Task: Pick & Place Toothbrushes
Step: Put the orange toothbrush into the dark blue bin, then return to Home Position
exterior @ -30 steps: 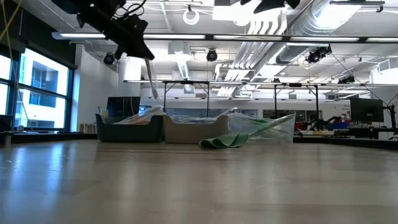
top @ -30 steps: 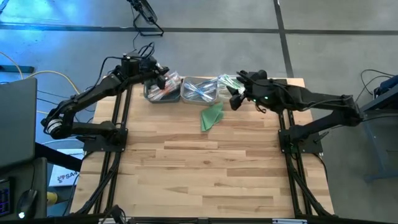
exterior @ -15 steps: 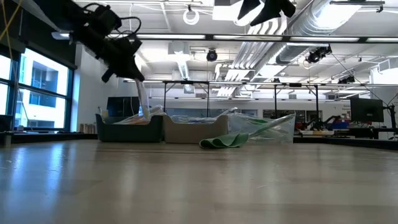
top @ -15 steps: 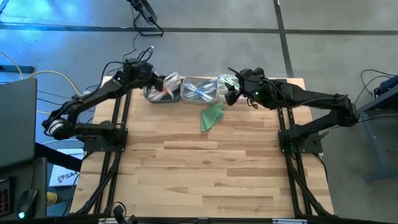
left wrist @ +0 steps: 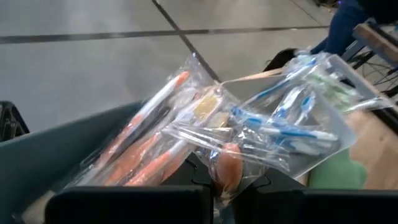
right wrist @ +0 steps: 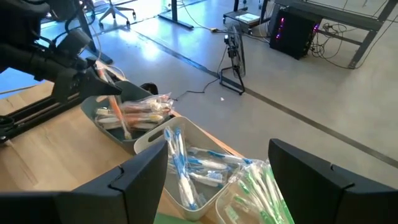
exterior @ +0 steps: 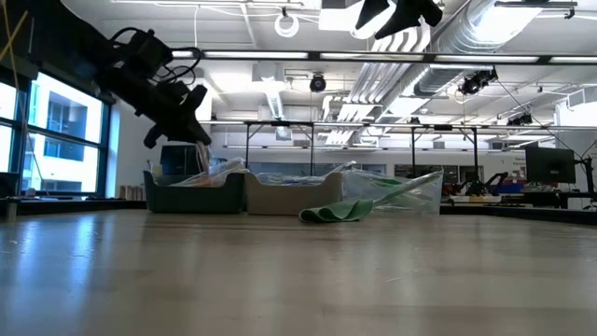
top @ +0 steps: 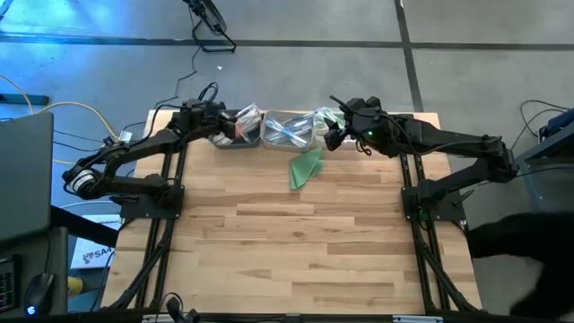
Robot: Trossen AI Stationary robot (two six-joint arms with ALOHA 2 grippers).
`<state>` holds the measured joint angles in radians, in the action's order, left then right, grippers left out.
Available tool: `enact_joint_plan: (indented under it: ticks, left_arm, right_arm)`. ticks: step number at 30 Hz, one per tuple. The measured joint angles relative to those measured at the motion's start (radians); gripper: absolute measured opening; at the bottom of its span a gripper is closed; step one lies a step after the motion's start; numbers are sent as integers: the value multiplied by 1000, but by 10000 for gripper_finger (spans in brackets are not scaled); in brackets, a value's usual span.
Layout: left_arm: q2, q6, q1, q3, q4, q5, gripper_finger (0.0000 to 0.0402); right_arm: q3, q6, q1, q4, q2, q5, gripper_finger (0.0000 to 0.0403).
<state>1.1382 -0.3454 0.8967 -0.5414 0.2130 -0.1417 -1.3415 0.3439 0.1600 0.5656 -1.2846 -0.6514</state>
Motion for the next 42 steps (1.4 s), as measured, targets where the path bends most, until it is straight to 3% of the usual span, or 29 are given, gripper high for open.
enact_joint_plan:
  ticks: [9, 16, 18, 21, 25, 34, 38, 42]
  left_arm:
    - [82, 7, 0, 1, 39, 6, 24]
    - [95, 13, 0, 0, 86, 30, 129]
    - [94, 85, 1, -20, 76, 33, 161]
    - [70, 222, 1, -75, 12, 42, 201]
    - [43, 297, 0, -164, -134, 78, 229]
    - [-8, 336, 0, -370, -375, 122, 233]
    - [-10, 294, 0, -426, -456, 32, 229]
    - [-10, 263, 0, -433, -456, -112, 191]
  right_arm:
    - [0, 0, 0, 0, 0, 20, 270]
    - [0, 0, -1, 3, 0, 57, 270]
    - [0, 0, -1, 6, 0, 74, 270]
    - [0, 0, -1, 7, 0, 78, 270]
    - [0, 0, -1, 7, 0, 78, 270]
    - [0, -8, -1, 8, 0, 78, 270]
    - [0, -9, -1, 8, 1, 108, 270]
    - [0, -9, 0, 8, 1, 167, 270]
